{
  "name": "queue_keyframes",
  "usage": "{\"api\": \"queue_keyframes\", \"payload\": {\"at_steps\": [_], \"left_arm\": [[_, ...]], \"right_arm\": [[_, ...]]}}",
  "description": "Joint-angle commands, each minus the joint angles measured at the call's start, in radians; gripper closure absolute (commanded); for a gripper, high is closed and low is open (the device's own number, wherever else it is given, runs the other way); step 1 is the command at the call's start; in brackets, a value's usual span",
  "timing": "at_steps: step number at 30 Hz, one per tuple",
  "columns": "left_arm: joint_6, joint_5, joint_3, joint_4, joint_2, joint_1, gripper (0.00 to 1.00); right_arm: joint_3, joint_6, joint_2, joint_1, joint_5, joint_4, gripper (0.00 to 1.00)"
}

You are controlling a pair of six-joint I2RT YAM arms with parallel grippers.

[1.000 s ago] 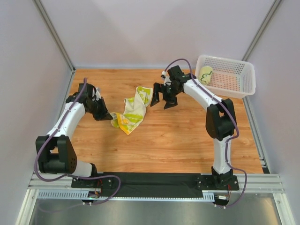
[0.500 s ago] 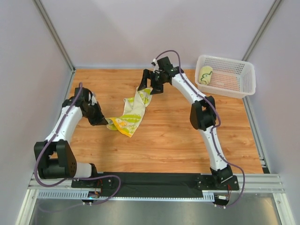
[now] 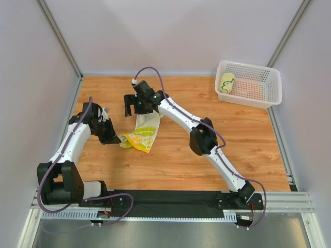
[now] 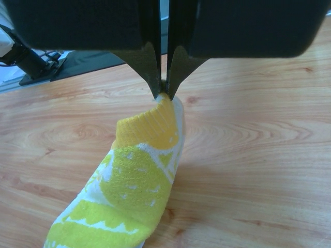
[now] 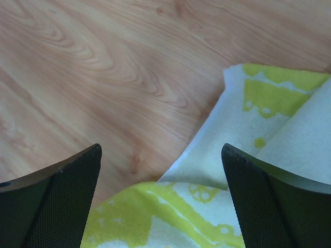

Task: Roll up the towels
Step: Flatten the towel

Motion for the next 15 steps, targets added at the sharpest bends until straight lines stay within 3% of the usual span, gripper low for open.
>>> {"api": "queue_keyframes", "payload": {"at_steps": [1, 11, 15], "left_arm": [[0.038, 0.031, -0.022, -0.006, -0.044, 0.0, 1.0], [0.061, 0.06, -0.047, 0.011, -0.064, 0.002, 1.0], [0.061, 0.063, -0.052, 0.013, -0.064, 0.0, 1.0]], "right_arm": [[0.06, -0.004, 0.061, -0.007, 0.238, -0.058, 0.02], [0.084, -0.046, 0.133, 0.037, 0.41, -0.144, 0.05], [0.07, -0.068, 0.144, 0.036, 0.421, -0.167, 0.23]]}}
